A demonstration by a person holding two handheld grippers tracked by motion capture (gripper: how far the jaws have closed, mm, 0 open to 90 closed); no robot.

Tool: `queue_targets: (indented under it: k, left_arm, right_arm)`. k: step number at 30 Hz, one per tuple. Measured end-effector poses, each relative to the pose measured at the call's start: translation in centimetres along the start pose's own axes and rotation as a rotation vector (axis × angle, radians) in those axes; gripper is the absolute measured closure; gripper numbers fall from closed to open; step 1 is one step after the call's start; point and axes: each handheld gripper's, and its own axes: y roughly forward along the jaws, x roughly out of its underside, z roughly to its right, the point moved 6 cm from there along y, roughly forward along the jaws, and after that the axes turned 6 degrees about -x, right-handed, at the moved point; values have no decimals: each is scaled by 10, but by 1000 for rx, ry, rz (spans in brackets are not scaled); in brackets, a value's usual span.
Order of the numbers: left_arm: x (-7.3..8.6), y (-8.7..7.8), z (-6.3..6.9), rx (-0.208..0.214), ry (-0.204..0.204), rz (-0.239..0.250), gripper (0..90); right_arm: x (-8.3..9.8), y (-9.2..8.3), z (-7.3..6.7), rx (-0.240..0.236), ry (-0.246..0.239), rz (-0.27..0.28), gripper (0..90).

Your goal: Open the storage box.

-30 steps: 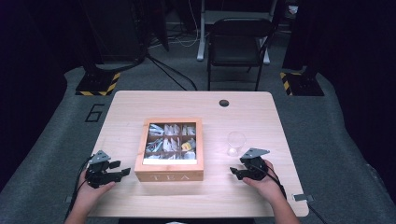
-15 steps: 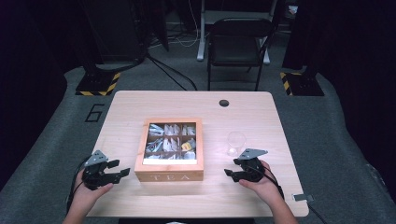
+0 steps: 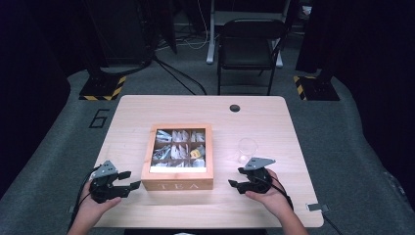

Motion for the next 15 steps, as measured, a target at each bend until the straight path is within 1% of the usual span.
queue_targets:
  k: [1,2,3,5,6,7,8,9,10,11,12,15]
  left_arm:
    - [0,-2,2,12,0,4,387]
    - [1,-2,4,23,2,10,387]
    - [1,-2,4,23,2,10,387]
    - [3,-1,7,31,21,0,386]
    - [3,1,9,31,25,-7,386]
    - [3,5,11,31,25,2,388]
    - [3,7,13,36,34,-2,396]
    - [3,7,13,36,34,-2,409]
    - [3,9,15,27,49,-1,426]
    - [3,9,15,27,49,-1,431]
    - [3,11,16,19,65,-3,434]
    - [2,11,17,20,57,5,442]
  right_arm:
    - [0,0,-1,-3,-9,-7,361]
    - [-1,2,-2,-5,-14,-1,359]
    - [-1,2,-2,-5,-14,-1,359]
    - [-1,2,-3,-11,-13,8,356]
    - [-2,3,-5,-12,-14,9,356]
    - [-2,3,-5,-11,-22,6,356]
    - [-3,4,-6,-14,-19,9,355]
    - [-3,4,-6,-14,-19,9,355]
    - [-3,4,-7,-16,-21,3,353]
    - [-3,4,-7,-19,-22,5,352]
    - [-4,5,-9,-23,-22,15,352]
    - [-6,5,-10,-29,-29,16,351]
